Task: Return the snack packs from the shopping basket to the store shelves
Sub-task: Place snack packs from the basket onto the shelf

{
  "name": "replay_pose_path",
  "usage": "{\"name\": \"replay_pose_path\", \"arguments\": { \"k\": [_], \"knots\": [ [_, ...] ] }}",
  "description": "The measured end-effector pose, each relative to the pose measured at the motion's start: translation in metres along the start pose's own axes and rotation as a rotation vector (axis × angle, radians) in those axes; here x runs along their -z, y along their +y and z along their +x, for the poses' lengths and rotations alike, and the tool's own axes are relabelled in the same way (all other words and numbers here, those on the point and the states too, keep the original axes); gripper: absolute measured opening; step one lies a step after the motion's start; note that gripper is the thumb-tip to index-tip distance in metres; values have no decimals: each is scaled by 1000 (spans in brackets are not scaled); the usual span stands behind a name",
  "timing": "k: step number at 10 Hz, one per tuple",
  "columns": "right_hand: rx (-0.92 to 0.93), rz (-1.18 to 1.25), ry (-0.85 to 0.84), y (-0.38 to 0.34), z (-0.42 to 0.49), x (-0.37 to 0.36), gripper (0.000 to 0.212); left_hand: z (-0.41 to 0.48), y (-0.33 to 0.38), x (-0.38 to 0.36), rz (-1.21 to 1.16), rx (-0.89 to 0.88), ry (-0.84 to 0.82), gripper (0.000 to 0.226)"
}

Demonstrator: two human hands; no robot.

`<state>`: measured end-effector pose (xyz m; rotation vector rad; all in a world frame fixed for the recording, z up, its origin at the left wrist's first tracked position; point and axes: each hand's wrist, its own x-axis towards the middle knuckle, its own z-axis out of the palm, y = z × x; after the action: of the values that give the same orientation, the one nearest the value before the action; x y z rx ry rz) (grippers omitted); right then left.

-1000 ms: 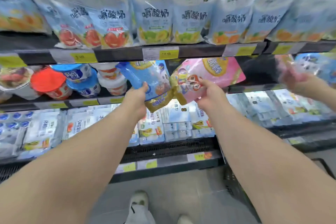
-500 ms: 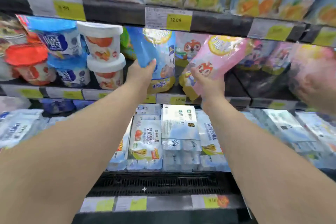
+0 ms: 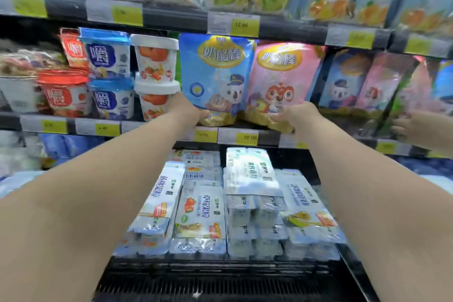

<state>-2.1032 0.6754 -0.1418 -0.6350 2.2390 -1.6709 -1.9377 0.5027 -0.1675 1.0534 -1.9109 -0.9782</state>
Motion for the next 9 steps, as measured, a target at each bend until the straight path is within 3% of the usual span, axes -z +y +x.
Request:
{"name": "replay_pose_path", "arguments": {
  "k": [1, 2, 3, 4, 5, 6, 7, 9],
  "knots": [
    [117, -29, 72, 14, 14, 0, 44, -10, -2, -10, 70, -75, 174, 62],
    [205, 22, 192, 27, 27, -4, 37, -31, -5, -24, 58, -193, 390, 81],
    [167, 21, 211, 28, 33, -7, 41, -45, -3, -40, 223, -346, 539, 85],
    [118, -103, 337, 23, 33, -15, 68, -46, 9, -55, 440, -433, 440, 89],
    [165, -319, 640, 23, 22, -25, 102, -35, 23, -70, 587, -373, 320, 95],
    [365, -492, 597, 24, 21, -42, 110, -19, 30, -80, 616, -274, 230, 92],
    [296, -538, 410, 15, 31, -49, 113, 3, 35, -85, 598, -225, 178, 90],
    [284, -589, 326, 10, 62, -61, 95, 49, 22, -85, 598, -189, 116, 92]
  ]
}}
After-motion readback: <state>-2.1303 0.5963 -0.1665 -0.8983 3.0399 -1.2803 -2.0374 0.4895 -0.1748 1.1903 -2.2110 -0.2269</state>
